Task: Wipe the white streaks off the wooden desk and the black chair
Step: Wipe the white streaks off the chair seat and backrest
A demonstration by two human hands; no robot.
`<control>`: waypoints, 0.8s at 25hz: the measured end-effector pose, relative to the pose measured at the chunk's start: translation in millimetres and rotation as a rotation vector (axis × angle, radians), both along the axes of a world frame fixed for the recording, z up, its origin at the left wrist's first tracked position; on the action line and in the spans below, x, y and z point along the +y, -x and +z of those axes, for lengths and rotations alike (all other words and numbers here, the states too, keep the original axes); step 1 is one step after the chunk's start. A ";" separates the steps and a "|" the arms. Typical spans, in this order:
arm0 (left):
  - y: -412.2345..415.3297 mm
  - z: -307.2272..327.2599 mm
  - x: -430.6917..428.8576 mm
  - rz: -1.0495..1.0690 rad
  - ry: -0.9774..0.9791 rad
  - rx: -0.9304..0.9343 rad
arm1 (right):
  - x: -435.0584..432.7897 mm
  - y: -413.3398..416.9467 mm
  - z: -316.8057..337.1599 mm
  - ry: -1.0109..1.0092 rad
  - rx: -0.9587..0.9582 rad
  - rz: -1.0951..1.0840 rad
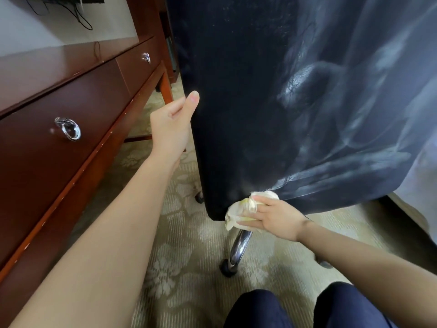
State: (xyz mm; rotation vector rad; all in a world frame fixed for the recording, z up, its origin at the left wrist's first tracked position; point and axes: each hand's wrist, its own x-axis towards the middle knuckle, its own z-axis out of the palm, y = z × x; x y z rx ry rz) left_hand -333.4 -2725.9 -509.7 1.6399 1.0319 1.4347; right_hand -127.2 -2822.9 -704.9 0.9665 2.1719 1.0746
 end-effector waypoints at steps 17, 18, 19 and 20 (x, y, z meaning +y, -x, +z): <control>-5.9 -6.8 1.2 -0.036 -0.013 -0.132 | 21.0 -5.6 260.1 -0.651 0.785 0.092; -6.3 -7.2 0.6 -0.037 -0.005 -0.146 | 21.9 -0.1 247.2 -0.637 0.826 0.123; -6.9 -7.6 0.7 -0.039 -0.001 -0.162 | 23.6 4.2 228.2 -0.613 0.835 0.142; -7.9 -8.0 0.8 -0.040 0.004 -0.175 | 24.5 7.4 205.7 -0.575 0.801 0.139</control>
